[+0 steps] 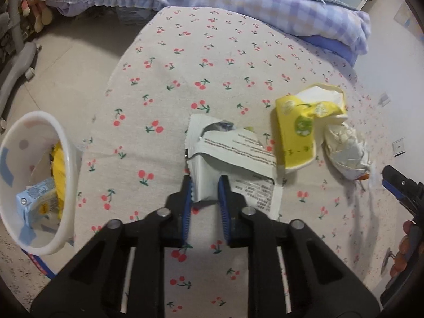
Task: Collect trash
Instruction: 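Grasp the white paper wrapper with the left gripper while the right grasps crumpled tissue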
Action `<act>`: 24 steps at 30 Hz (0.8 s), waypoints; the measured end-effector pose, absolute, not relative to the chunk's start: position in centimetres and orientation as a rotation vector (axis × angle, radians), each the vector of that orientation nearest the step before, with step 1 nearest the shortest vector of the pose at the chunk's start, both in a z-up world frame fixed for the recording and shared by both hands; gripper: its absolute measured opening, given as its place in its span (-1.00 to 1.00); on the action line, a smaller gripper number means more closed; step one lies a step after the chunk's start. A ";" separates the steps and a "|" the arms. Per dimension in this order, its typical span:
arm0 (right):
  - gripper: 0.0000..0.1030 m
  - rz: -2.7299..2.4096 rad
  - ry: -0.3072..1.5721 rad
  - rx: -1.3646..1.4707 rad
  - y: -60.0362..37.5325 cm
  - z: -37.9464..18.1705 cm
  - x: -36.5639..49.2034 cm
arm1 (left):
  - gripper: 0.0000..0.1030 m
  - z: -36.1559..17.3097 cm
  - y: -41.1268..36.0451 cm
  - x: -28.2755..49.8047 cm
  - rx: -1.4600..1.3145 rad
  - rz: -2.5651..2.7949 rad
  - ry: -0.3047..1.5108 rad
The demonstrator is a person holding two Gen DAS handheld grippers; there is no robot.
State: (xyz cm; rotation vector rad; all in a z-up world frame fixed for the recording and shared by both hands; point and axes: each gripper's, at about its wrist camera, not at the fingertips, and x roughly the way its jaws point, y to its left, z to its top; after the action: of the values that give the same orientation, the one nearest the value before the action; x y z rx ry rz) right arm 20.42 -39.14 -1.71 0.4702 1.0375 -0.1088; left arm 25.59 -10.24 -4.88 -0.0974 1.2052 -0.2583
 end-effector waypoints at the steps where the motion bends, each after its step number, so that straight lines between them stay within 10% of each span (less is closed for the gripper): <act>1: 0.47 -0.097 1.032 0.463 -38.6 -1.5 20.7 | -0.74 -4.8 -10.2 25.6 -0.103 -0.262 1.206; 8: 0.43 -0.020 1.017 0.428 -34.9 -1.0 22.8 | -0.91 -4.1 -9.8 24.8 -0.125 -0.297 1.202; 24: -0.48 -0.014 1.065 0.255 -31.4 -2.2 24.0 | -0.93 -2.4 -6.9 22.8 -0.145 -0.319 1.174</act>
State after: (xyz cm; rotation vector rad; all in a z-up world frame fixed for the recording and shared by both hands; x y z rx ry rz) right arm 23.98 -31.39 -2.20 0.2549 1.0650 -0.0135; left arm 22.79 -6.87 -2.42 -0.1446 1.1740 -0.3188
